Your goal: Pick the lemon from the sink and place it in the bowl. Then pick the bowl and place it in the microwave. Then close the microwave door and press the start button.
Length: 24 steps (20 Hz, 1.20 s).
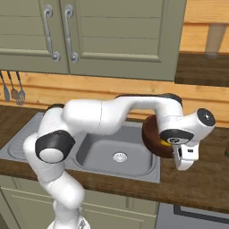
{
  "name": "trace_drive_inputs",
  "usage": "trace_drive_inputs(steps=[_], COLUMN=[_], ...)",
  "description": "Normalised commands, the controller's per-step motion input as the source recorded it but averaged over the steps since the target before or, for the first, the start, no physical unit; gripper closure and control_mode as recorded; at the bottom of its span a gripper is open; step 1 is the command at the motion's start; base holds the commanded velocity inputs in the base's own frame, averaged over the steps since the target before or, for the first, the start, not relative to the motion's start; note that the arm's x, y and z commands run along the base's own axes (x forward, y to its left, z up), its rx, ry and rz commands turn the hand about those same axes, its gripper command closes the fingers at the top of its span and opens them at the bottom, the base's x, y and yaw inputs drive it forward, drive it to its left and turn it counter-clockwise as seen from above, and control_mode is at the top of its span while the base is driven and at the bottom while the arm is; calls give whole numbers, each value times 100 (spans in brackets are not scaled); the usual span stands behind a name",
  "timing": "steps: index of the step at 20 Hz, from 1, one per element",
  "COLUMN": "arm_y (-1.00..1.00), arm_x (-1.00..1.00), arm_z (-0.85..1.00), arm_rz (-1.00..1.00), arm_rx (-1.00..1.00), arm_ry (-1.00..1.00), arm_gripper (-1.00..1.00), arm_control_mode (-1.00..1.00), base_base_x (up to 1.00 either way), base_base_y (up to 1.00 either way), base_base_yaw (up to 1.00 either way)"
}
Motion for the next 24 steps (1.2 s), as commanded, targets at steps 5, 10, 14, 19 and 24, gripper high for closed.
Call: trace_drive_inputs(steps=[5, 10, 14, 19, 24], arm_y=[98, 90, 55, 17, 1], arm_x=[-14, -23, -39, -6, -10], arm_z=[43, 59, 62, 1, 0], arm_rz=[-10, -7, -1, 1, 0], arm_rx=[-1, 0, 0, -1, -2], arm_ry=[0, 0, 1, 4, -4], arm_gripper=[100, 100, 100, 100, 100], arm_control_mode=[-100, -100, -100, -100, 100], base_base_x=[0, 0, 0, 0, -27], base_base_y=[0, 0, 0, 0, 0], base_base_yaw=[0, 0, 0, 0, -10])
